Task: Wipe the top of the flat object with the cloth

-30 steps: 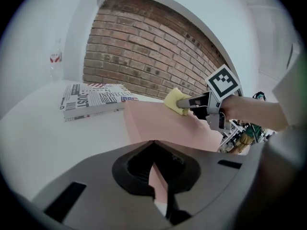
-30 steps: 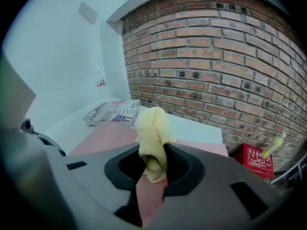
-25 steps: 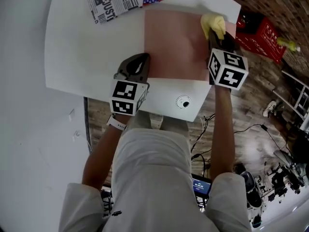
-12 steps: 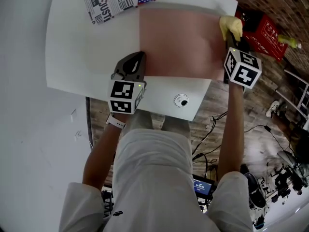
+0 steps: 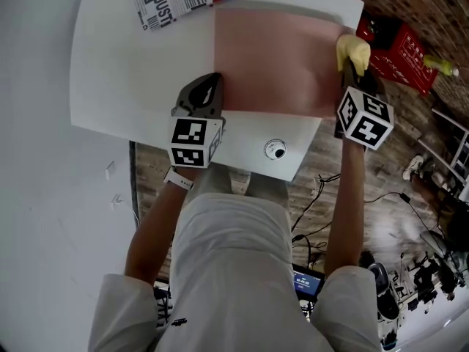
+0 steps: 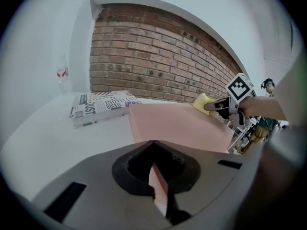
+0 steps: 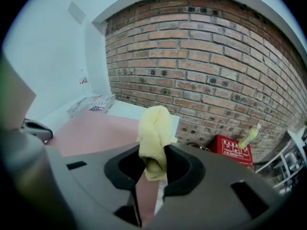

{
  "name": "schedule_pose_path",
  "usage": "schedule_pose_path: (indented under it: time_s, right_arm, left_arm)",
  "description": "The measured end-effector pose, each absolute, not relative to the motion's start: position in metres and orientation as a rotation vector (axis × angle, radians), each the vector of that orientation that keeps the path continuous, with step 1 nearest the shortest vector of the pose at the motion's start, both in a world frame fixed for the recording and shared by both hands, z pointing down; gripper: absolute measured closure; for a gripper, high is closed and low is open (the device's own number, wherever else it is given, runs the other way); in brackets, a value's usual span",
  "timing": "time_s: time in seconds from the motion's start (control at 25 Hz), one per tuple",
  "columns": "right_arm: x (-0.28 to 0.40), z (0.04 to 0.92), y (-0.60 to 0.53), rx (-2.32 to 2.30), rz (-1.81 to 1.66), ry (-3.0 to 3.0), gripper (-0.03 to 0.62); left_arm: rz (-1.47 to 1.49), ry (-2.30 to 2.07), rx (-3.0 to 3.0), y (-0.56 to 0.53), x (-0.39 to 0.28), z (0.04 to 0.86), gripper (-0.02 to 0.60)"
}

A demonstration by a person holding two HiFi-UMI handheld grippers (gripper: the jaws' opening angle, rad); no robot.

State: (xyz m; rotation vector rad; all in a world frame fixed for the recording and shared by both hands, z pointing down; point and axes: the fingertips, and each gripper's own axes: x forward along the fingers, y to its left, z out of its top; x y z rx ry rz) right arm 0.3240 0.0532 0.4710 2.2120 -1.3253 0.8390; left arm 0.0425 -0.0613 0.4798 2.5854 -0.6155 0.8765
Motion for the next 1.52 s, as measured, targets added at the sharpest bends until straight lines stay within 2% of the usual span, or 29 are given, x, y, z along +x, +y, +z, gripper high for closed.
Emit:
schedule_pose_path:
  time_s: [0.36,1.08,1.52]
  right_arm:
    - [0.295,0.474,0.049,2.210,0.906,-1.345,0.500]
    - [0.166,0.474,-0.044,1.931,0.878,-1.661,0.500]
    - [0.118,0.471,-0.080,1.844,0.864,-1.747,0.500]
  left_arm:
    - [0.838,-0.614,2.538,-0.063,0.042,0.480,0.565]
    - [0.786,-0.519,2.513,-0.061,0.044,0.479,0.565]
    - [0.759,-0.390,2.505,-0.046,0.030,0.466,0.563]
